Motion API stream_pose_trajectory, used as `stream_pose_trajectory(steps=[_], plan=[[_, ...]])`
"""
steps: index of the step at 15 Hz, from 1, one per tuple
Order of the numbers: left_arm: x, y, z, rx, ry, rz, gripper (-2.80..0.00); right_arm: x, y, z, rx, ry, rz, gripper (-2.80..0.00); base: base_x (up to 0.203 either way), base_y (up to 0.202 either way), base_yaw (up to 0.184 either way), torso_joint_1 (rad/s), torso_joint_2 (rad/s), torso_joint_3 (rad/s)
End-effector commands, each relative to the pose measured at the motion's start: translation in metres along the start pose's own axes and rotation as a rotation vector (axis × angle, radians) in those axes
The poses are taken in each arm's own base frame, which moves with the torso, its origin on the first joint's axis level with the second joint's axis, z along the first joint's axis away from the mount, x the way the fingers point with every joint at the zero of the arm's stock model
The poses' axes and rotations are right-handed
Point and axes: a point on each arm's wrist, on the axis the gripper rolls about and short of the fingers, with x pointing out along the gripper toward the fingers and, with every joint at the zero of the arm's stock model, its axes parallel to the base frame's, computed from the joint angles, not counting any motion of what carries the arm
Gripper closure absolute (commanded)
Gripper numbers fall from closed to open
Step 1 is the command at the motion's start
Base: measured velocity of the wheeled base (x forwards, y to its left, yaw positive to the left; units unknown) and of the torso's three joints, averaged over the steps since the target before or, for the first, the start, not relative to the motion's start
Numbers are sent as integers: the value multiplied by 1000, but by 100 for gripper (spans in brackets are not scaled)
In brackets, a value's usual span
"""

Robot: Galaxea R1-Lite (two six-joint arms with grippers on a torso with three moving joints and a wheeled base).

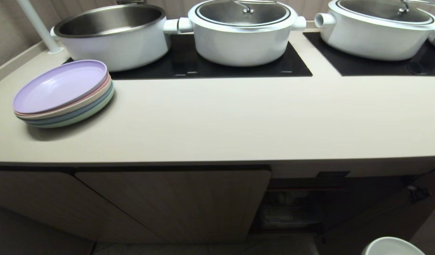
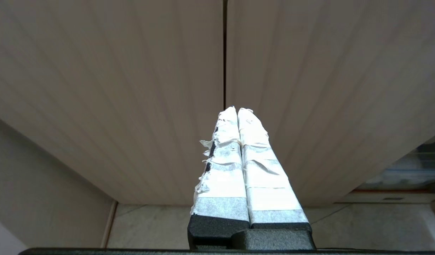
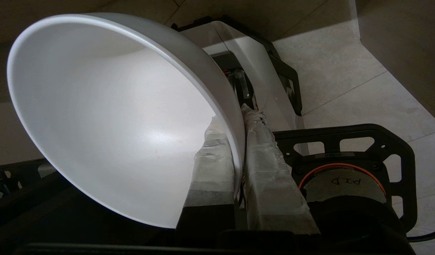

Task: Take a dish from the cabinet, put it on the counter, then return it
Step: Put it back into the cabinet

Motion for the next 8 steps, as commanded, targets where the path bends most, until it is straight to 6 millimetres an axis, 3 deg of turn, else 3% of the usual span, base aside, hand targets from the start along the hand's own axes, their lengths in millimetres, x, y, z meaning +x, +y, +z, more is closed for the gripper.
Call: stream_pose_trajectory(steps=[1, 8], plan=[[0, 0, 0, 0, -1, 1, 0, 0, 0, 0, 4, 5, -3, 0, 0, 0, 0, -247, 545, 301], [0, 0, 0, 0, -1, 1, 0, 1, 0, -1, 15, 8, -1, 0, 0, 0, 0, -229, 527, 293]])
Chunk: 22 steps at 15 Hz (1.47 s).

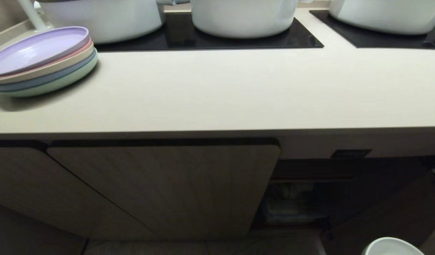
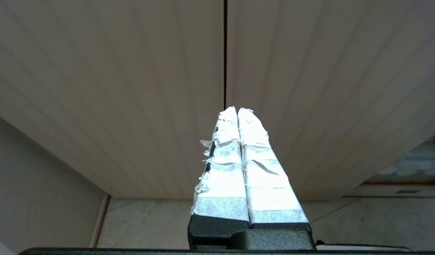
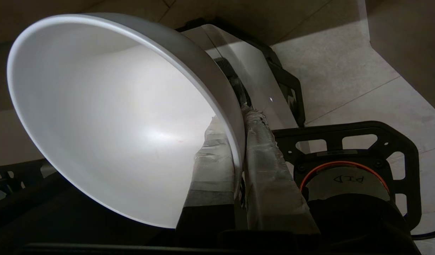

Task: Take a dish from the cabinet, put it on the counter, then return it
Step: Put it back into the cabinet

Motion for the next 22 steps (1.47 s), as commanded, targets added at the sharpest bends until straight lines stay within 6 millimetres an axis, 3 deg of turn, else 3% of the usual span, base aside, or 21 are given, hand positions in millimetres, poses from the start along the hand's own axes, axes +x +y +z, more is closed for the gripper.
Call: stream_pose_trajectory(steps=[1, 16, 22], plan=[[0, 0, 0, 0, 0, 1, 0, 0, 0, 0, 2, 4, -2, 0, 0, 0, 0, -208, 486, 281], [0, 0, 0, 0, 0, 1, 0, -2, 0, -2, 9, 2, 7, 0, 0, 0, 0, -166, 467, 295], [0, 0, 0, 0, 0, 1, 0, -1, -1, -2, 15, 2, 7, 0, 0, 0, 0, -27, 113, 80]])
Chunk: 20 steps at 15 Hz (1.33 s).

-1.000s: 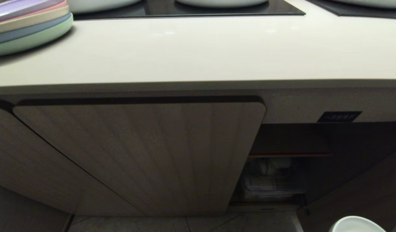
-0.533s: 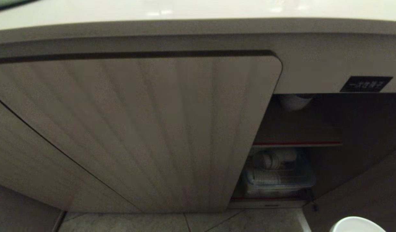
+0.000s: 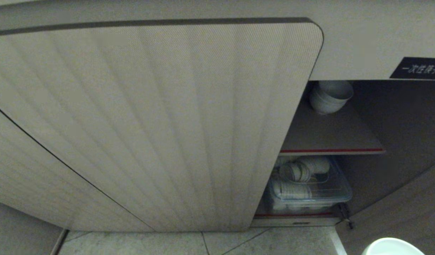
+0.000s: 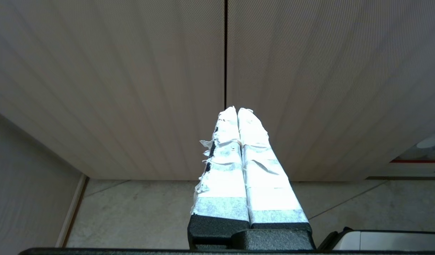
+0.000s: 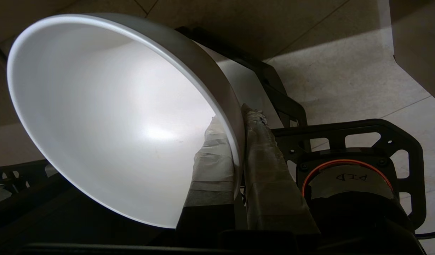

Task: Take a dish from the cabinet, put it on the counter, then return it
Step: Put it back into the cabinet

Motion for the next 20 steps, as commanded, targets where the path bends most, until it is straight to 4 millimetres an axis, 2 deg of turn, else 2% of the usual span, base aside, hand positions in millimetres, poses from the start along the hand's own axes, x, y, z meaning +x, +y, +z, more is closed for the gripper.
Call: stream_pose_trajectory(steps=[1, 20], plan=[[0, 0, 0, -1, 0, 1, 0, 0, 0, 0, 4, 4, -2, 0, 0, 0, 0, 0, 0, 0], [0, 0, 0, -1, 0, 1, 0, 2, 1, -1, -19, 7, -1, 0, 0, 0, 0, 0, 0, 0]])
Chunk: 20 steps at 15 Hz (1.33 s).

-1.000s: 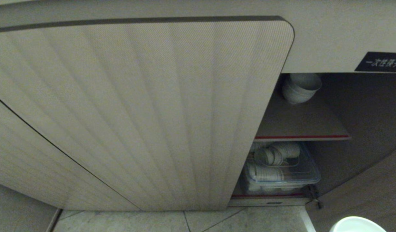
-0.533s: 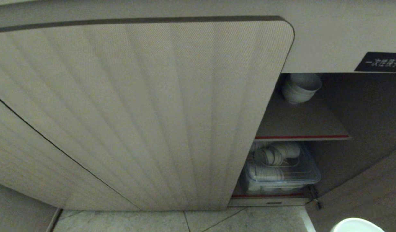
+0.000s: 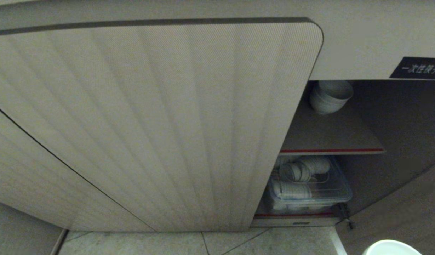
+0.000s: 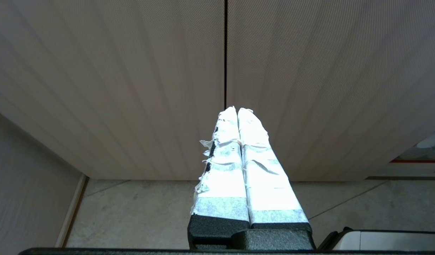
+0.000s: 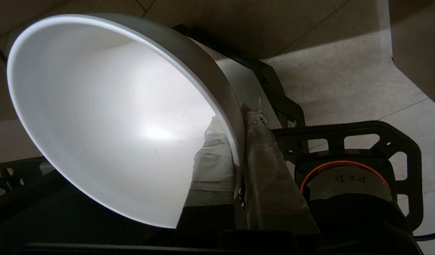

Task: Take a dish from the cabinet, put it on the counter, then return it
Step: Put it back into the cabinet

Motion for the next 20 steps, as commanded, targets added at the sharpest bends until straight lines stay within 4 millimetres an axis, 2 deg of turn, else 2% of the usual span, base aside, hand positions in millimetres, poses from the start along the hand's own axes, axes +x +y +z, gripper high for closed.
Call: stream_pose_trajectory(steps=[1, 8, 20], plan=[[0, 0, 0, 0, 0, 1, 0, 0, 1, 1, -4, 2, 1, 0, 0, 0, 0, 0, 0, 0], [0, 0, 0, 0, 1, 1, 0, 1, 4, 3, -1, -8, 12, 0, 0, 0, 0, 0, 0, 0], [0, 0, 0, 0, 1, 1, 0, 24, 23, 28, 43, -7, -17, 0, 0, 0, 0, 0, 0, 0]])
